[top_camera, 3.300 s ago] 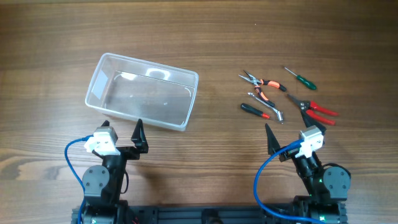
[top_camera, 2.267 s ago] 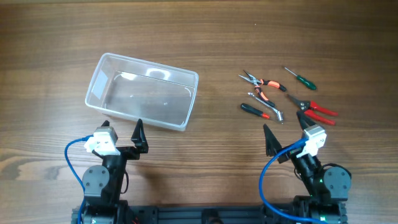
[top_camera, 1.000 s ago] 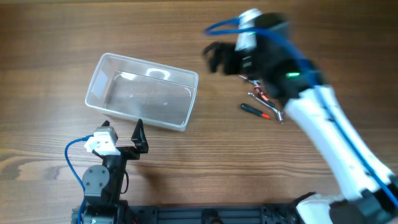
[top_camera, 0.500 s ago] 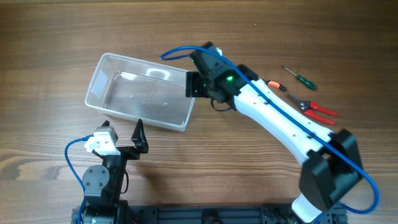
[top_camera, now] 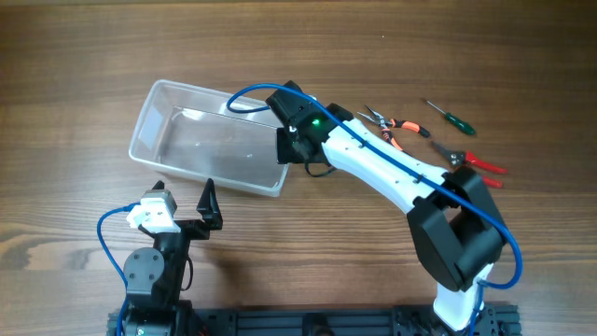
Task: Pack container
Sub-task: 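Raise the right gripper and move it over the tools right of the container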
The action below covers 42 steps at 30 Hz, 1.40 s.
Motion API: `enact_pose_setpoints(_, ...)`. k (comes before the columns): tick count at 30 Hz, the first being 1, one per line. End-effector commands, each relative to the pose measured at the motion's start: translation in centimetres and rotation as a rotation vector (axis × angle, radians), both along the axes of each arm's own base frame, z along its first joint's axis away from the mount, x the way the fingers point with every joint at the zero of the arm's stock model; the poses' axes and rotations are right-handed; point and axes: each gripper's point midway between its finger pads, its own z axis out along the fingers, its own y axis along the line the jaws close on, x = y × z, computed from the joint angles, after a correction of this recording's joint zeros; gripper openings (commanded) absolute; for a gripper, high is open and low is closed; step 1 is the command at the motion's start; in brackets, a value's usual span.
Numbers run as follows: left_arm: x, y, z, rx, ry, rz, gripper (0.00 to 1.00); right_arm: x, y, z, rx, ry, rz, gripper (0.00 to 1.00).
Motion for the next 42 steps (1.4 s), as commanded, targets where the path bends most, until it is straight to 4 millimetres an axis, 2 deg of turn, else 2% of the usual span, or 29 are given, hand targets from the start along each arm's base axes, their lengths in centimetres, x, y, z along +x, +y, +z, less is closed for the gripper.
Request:
enact_pose_setpoints(1, 0.0, 0.2, -0.2, -0.008, 0.004, 0.010, 1.00, 1.3, -1.6, 0.0, -0.055, -0.026, -0.007, 0.48)
enact_pose_setpoints(2, 0.0, 0.2, -0.2, -0.008, 0.004, 0.010, 1.00, 1.7, -3.0, -0.1, -0.102, -0.034, -0.035, 0.49)
enact_pose_setpoints(4, 0.0, 0.2, -0.2, -0.008, 0.004, 0.010, 1.00, 2.0, -4.4, -0.2, -0.136, -0.031, -0.057, 0.50)
enact_pose_setpoints(9, 0.0, 0.2, -0.2, -0.008, 0.004, 0.010, 1.00, 2.8, -6.3, -0.3, -0.176, -0.031, 0.000, 0.49)
enact_pose_setpoints(13, 0.0, 0.2, -0.2, -0.008, 0.004, 0.010, 1.00, 4.6, -8.7, 0.0, -0.230, -0.075, -0.040, 0.52)
enact_pose_setpoints(17, 0.0, 0.2, -0.2, -0.008, 0.004, 0.010, 1.00, 6.0, -8.9, 0.2, -0.201, -0.101, 0.088, 0.54)
enact_pose_setpoints(21, 0.0, 0.2, -0.2, -0.008, 0.004, 0.010, 1.00, 7.0, -10.5, 0.3, -0.225, -0.120, 0.063, 0.53)
enact_pose_setpoints(22, 0.0, 0.2, -0.2, -0.008, 0.004, 0.010, 1.00, 7.2, -10.9, 0.3, -0.222, -0.116, 0.040, 0.52)
enact_pose_setpoints(25, 0.0, 0.2, -0.2, -0.008, 0.004, 0.010, 1.00, 7.1, -11.7, 0.5, -0.216, -0.099, 0.021, 0.38)
enact_pose_setpoints(26, 0.0, 0.2, -0.2, -0.008, 0.004, 0.010, 1.00, 6.9, -11.9, 1.0, -0.216, -0.102, 0.017, 0.37)
enact_pose_setpoints(27, 0.0, 0.2, -0.2, -0.008, 0.004, 0.010, 1.00, 6.9, -12.0, 1.7, -0.213, -0.112, 0.016, 0.39)
enact_pose_setpoints(29, 0.0, 0.2, -0.2, -0.008, 0.004, 0.010, 1.00, 7.0, -12.0, 3.7, -0.198, -0.153, 0.016, 0.54)
enact_pose_setpoints(33, 0.0, 0.2, -0.2, -0.008, 0.004, 0.010, 1.00, 7.3, -11.9, 11.4, -0.136, -0.341, 0.037, 0.81)
enact_pose_setpoints(34, 0.0, 0.2, -0.2, -0.008, 0.004, 0.010, 1.00, 7.3, -12.2, 13.5, -0.134, -0.397, 0.054, 0.85)
enact_pose_setpoints(37, 0.0, 0.2, -0.2, -0.008, 0.004, 0.010, 1.00, 7.0, -15.1, 19.2, -0.190, -0.545, 0.035, 1.00)
enact_pose_setpoints(38, 0.0, 0.2, -0.2, -0.008, 0.004, 0.010, 1.00, 6.9, -16.4, 20.6, -0.224, -0.580, 0.034, 0.99)
enact_pose_setpoints(40, 0.0, 0.2, -0.2, -0.008, 0.004, 0.010, 1.00, 6.9, -19.0, 22.0, -0.298, -0.612, 0.059, 1.00)
enact_pose_setpoints(42, 0.0, 0.2, -0.2, -0.008, 0.004, 0.010, 1.00, 7.1, -21.6, 21.9, -0.368, -0.599, 0.085, 0.99)
